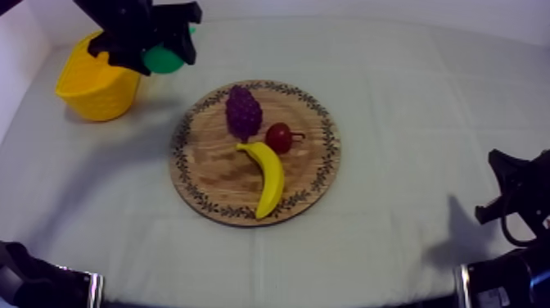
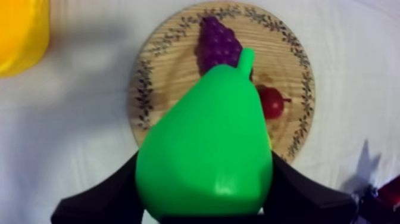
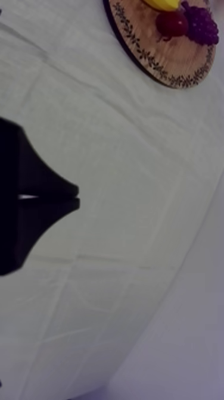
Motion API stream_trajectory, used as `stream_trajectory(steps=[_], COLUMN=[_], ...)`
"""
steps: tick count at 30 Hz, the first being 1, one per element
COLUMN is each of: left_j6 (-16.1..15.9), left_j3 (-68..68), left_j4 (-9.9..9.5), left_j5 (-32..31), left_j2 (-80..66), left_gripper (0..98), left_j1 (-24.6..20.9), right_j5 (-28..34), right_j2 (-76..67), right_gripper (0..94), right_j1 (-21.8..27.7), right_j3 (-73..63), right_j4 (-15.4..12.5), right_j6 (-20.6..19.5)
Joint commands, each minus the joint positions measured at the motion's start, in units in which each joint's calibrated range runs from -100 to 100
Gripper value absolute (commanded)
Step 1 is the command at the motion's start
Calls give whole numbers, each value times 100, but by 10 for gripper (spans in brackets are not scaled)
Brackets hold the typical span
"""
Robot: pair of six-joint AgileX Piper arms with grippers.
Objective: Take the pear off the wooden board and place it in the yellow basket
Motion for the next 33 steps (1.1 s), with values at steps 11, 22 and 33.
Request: stream_trajectory(steps=[11, 22, 33], left_j6=[-477, -805, -936], left_j3=[-294, -1260, -2328], left_j4=[-116, -139, -132], left_j5=[-24, 83, 377], left_j2=[338, 1076, 1654], left_gripper=[527, 531, 542], left_j1=[-1163, -1976, -2423], right_j5=[-1, -1, -1], right_j2=[-3, -3, -3], right_gripper=[2, 2, 2], right_j1=[1, 1, 1], right_j3=[-2, -2, -2], right_j4=[-2, -2, -2], right_j6=[-3, -3, -3])
